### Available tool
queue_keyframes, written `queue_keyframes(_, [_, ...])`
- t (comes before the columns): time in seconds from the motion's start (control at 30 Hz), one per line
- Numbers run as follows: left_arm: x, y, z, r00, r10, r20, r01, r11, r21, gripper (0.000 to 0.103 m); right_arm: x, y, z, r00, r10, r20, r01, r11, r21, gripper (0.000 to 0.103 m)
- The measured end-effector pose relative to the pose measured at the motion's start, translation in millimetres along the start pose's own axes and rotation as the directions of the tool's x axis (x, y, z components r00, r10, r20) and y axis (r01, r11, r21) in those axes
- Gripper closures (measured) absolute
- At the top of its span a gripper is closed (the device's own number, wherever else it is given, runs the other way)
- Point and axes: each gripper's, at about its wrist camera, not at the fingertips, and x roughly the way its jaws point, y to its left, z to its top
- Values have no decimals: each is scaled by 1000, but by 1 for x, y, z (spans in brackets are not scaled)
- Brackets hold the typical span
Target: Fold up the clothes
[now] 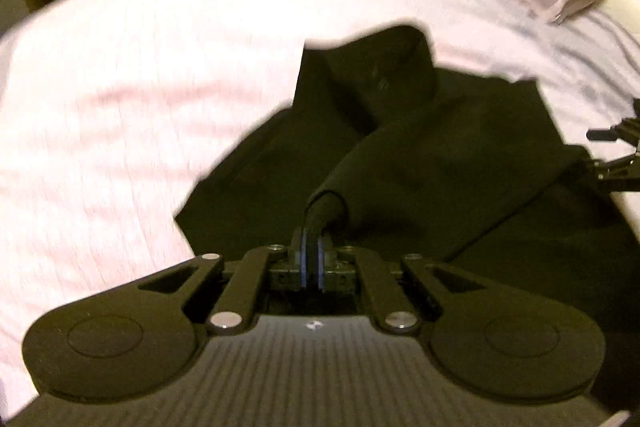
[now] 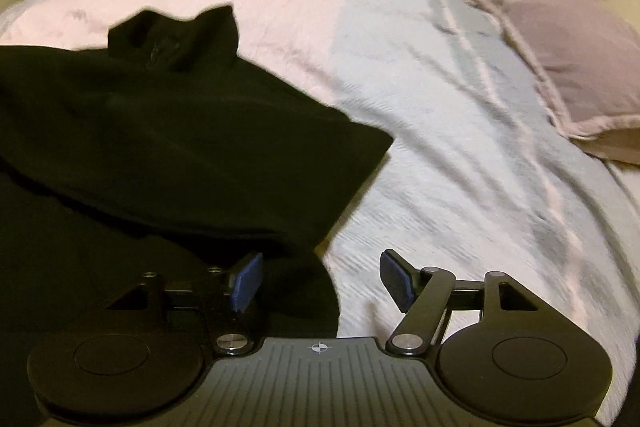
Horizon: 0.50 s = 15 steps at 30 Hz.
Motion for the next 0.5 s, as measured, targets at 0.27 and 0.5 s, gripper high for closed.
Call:
queue_keyframes(0.27, [33, -1, -11, 997, 36, -74, -35, 999, 11, 100, 8, -1, -16, 992, -125, 36, 130, 961, -243, 61])
queue_keyframes(0.5, [43, -7, -15, 992, 71, -107, -63, 995, 76, 100, -1, 4, -51, 990, -143, 7, 137, 931, -338, 77])
